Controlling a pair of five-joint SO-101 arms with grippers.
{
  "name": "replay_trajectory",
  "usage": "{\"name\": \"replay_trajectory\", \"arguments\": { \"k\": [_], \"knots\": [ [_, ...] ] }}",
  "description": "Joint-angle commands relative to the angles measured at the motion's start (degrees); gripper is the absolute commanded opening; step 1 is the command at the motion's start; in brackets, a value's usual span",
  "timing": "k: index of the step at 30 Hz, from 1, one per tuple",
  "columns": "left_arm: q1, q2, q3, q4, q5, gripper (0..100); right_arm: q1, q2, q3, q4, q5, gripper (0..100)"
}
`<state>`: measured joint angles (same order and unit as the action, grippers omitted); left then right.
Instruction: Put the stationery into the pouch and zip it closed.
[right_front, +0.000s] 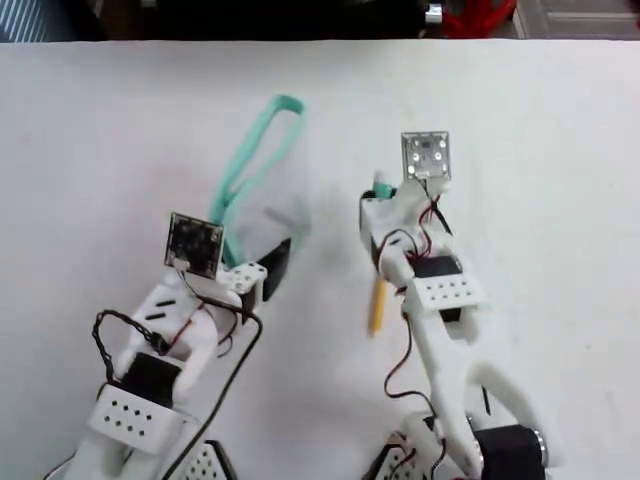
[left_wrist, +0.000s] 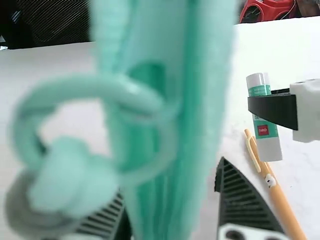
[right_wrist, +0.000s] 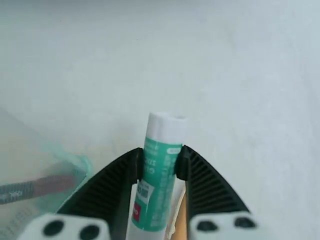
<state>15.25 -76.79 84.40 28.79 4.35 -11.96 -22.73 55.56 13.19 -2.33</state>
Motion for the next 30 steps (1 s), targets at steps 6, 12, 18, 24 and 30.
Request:
{"name": "replay_trajectory", "arguments": {
  "k": [6, 12, 18, 24, 30],
  "knots": [
    [0.40, 0.57, -0.18, -1.32, -0.35, 23, -0.31, -10.15, 5.71, -3.91, 0.70, 1.8],
    [0.40, 0.57, -0.18, -1.32, -0.35, 23, -0.31, -21.23, 17.32, -14.99, 0.70, 1.8],
    [0.40, 0.57, -0.18, -1.32, -0.35, 23, -0.31, -23.43, 18.81, -15.60, 0.70, 1.8],
    [0.40, 0.57, -0.18, -1.32, -0.35, 23, -1.36, -25.80, 21.63, -18.68, 0.97, 1.8],
    [0.40, 0.57, -0.18, -1.32, -0.35, 23, -7.34, -39.69, 33.85, -26.86, 11.87, 1.8]
  ]
}}
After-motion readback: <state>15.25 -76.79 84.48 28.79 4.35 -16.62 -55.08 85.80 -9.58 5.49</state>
